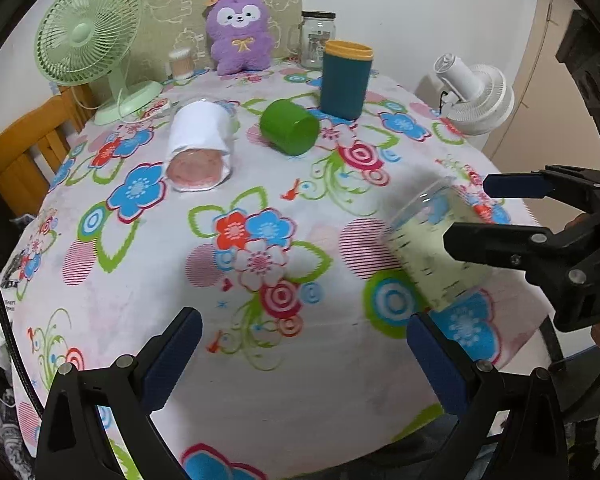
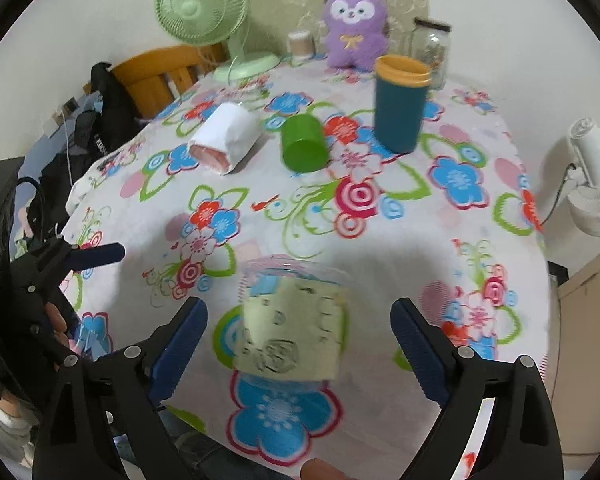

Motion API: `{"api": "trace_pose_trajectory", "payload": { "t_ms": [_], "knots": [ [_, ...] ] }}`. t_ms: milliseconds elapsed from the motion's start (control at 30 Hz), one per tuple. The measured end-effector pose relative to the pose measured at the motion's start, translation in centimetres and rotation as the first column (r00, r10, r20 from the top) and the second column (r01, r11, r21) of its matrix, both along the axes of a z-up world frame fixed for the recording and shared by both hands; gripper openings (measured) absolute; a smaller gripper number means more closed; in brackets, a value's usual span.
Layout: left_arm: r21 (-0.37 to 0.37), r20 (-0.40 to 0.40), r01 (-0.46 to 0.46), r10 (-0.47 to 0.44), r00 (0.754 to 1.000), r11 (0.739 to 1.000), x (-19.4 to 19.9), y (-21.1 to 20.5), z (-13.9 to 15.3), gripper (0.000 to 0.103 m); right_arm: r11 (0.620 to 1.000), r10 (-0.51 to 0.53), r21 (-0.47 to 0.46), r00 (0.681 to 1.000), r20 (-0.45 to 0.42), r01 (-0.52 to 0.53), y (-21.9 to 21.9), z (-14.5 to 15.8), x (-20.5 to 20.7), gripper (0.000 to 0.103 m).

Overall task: Flip cup upside down
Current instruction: 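Lower the cup onto the table and open the right gripper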

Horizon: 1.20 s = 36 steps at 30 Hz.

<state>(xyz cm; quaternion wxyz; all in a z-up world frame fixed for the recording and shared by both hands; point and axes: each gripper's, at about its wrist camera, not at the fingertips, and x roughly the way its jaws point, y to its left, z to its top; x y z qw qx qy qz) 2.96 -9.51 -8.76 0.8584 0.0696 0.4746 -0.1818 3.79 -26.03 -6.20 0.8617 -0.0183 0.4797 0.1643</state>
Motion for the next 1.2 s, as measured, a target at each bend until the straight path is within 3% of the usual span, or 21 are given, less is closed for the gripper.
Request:
{"api": "trace_pose_trajectory", "payload": {
  "t_ms": [300,633,1200],
  "knots": [
    [-0.010,0.011,0.048,-0.048,0.999,0.999,-0.4,-4.6,1.5,0.103,0.994,-0.092,0.064,0.995,0.027,0.090,-6.4,0.6,-1.5,0.094],
    [-0.026,-0.017,0.053,-0.054,0.998,0.998,0.1,-8.9,1.2,0.103,0.967,-0.213,0.142,0.977,-0.019,0.214,-13.2,-1.6,-2.1,0.094],
    [0.005,-0.058,-0.024,0.024,0.998,1.000,1.6,-12.5,-1.6,0.103,0.957,-0.218,0.188,0.975,-0.044,0.222,-15.4,-4.5,-3.3,0.095]
  ]
}}
